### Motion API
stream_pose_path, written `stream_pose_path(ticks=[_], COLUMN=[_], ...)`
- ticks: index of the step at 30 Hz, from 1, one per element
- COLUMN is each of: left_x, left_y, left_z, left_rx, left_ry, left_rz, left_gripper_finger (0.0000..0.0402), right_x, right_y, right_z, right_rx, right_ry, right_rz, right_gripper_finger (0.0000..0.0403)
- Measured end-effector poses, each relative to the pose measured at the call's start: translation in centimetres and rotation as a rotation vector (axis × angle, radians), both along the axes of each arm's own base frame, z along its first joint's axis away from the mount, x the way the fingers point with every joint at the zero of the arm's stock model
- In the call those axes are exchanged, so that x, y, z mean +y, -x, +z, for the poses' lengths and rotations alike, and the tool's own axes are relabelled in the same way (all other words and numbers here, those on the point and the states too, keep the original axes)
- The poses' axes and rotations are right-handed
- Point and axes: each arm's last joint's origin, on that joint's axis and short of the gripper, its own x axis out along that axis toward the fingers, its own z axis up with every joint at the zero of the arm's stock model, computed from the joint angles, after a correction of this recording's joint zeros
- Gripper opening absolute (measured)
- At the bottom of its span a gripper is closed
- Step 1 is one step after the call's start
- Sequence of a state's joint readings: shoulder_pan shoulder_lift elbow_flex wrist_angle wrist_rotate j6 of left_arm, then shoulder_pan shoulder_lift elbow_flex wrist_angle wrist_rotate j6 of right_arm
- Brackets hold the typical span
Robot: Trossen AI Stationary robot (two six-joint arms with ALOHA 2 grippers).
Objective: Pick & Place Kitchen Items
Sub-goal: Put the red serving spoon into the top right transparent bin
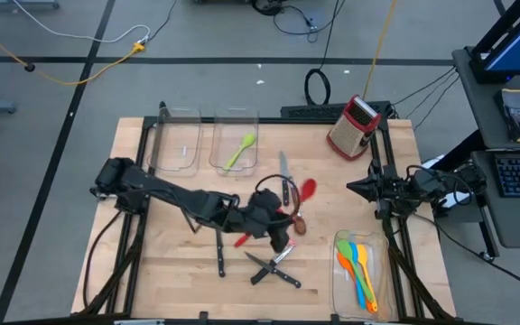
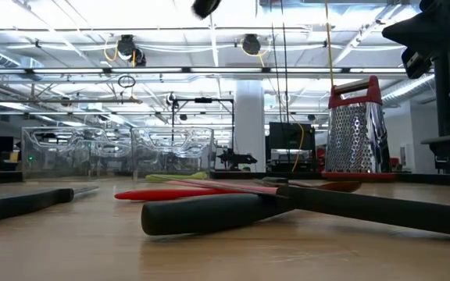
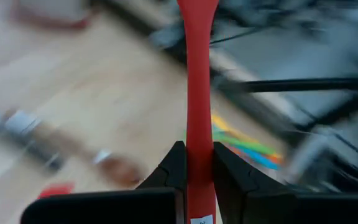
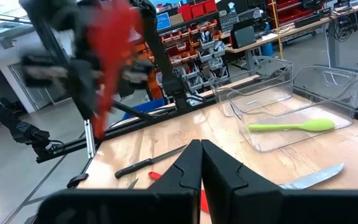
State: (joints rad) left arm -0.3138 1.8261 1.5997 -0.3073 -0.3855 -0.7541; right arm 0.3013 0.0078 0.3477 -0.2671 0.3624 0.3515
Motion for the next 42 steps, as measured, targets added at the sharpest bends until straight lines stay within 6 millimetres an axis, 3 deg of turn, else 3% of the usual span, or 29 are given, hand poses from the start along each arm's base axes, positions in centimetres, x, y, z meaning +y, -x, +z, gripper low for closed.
stream_pose_path(ticks=[5, 10, 27, 35, 42], left_x=[-0.8, -1.4, -1.9, -1.9, -1.2], left_y=[-0.3, -0.4, 2.0, 1.9, 0.1], left_z=[3.9, 6.4, 11.3, 11.2, 8.9], left_rx=[-0.297, -0.585, -1.228, -1.214, -0.838], left_ry=[-0.084, -0.133, -0.289, -0.277, -0.041], left_rz=[-0.284, -0.481, -0.8, -0.799, -0.468], left_gripper_finger=[0.0036, 0.0036, 0.0036, 0.0036, 0.0036], right_x=[0.0, 0.0, 0.0, 0.0, 0.0], right_y=[0.0, 0.0, 0.0, 0.0, 0.0], right_z=[0.0, 0.0, 0.0, -0.2, -0.2], right_rx=[0.001, 0.002, 0.005, 0.018, 0.019], right_ry=[0.009, 0.023, 0.054, 0.058, 0.059], right_rz=[0.0, 0.001, 0.0, 0.0, -0.001], right_gripper_finger=[0.0, 0.0, 0.0, 0.0, 0.0])
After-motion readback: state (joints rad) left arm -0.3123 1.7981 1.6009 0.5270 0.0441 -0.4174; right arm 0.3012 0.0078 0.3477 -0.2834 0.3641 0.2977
